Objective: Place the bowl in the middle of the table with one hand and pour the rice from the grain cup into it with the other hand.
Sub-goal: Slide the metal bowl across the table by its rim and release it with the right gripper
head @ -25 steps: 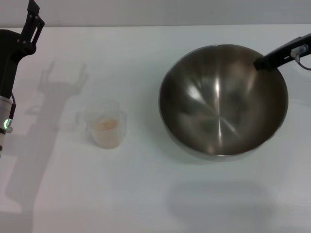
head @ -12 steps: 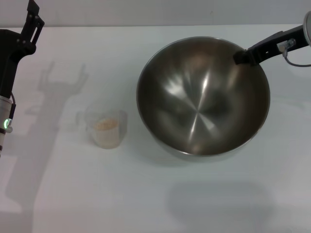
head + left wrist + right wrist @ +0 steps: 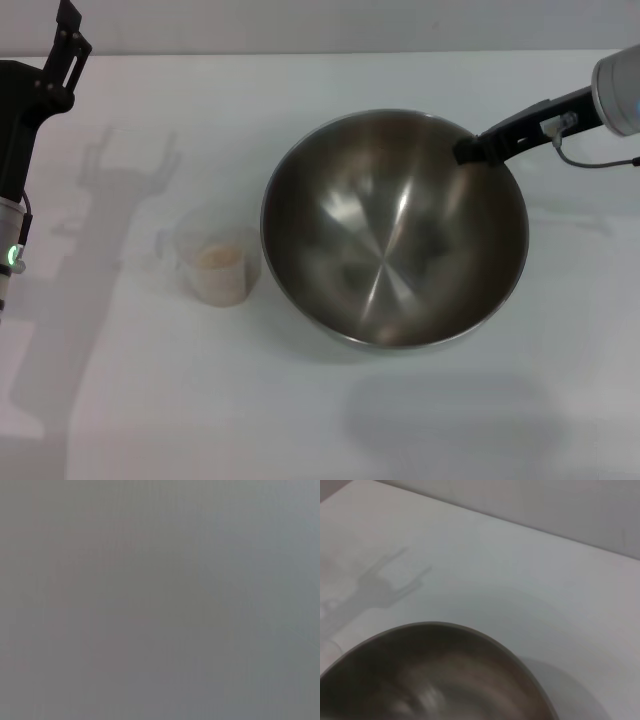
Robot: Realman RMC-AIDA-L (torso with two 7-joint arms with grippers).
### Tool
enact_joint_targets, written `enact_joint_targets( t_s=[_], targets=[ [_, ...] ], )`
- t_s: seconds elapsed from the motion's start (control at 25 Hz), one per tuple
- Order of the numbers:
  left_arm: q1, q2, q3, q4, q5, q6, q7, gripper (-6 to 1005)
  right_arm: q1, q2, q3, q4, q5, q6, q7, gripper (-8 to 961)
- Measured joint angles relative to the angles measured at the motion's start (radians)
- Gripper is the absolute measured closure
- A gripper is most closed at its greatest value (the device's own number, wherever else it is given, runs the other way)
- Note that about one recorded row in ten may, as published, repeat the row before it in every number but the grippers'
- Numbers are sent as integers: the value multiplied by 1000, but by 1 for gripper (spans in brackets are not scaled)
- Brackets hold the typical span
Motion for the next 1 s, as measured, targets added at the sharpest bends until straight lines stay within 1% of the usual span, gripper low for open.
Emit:
enact_joint_targets(
  t_s=[0.24, 0.56, 0.8, 1.0],
  targets=[
    [-1, 0, 0, 1, 2, 0, 1, 141, 3, 0, 0, 49, -4, -23, -2, 931],
    [-1, 0, 5, 1, 3, 0, -1, 141, 5, 0, -1, 61, 1, -34, 6, 932],
    [-1, -1, 8, -1, 3, 3, -7, 141, 17, 1, -2, 81, 2, -36, 7, 856],
    [5, -2, 8, -5, 3, 5, -7, 141, 19, 3, -2, 60, 5, -36, 5, 631]
  ],
)
